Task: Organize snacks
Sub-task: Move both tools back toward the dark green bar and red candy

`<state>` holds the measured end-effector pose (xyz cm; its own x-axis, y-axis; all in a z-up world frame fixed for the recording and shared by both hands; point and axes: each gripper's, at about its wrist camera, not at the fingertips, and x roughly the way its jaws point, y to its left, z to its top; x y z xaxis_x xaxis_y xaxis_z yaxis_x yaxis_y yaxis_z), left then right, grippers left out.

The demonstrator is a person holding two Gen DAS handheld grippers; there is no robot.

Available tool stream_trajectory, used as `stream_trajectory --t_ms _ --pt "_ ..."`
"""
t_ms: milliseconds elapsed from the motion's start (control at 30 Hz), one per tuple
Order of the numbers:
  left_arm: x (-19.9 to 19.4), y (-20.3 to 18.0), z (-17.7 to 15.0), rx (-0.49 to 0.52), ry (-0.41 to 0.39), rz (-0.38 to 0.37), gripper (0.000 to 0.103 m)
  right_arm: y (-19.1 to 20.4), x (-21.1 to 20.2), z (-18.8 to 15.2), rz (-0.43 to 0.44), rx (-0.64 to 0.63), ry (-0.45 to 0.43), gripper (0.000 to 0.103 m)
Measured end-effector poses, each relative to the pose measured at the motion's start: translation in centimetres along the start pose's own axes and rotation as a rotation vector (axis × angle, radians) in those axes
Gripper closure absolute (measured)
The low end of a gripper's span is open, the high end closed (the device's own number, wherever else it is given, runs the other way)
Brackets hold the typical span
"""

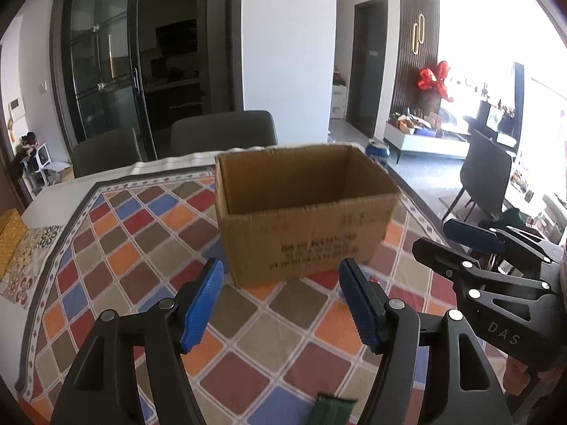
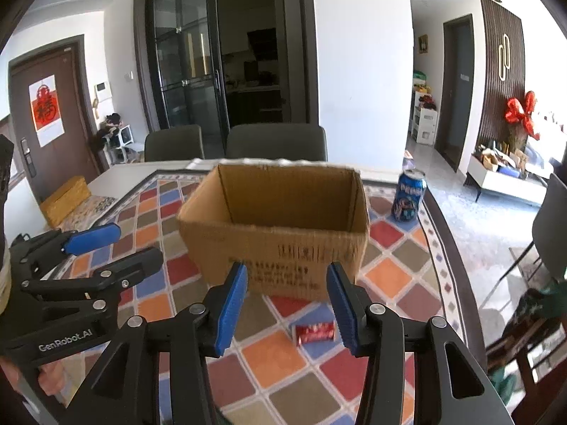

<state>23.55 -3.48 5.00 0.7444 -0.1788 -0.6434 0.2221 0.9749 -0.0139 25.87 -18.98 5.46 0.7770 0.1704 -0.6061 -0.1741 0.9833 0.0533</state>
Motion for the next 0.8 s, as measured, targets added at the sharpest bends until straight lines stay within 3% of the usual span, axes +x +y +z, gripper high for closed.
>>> stream_trajectory --t_ms 367,800 --pt "-1.0 -1.9 -4.6 0.049 0.071 -0.04 0.036 0.3 -1.3 -5.3 0.009 0.0 0.098 0.055" --pt "0.8 -3.1 -10.9 0.027 0.246 -0.113 0.036 -0.3 -0.3 -11.6 0.012 0.03 0.255 0.055"
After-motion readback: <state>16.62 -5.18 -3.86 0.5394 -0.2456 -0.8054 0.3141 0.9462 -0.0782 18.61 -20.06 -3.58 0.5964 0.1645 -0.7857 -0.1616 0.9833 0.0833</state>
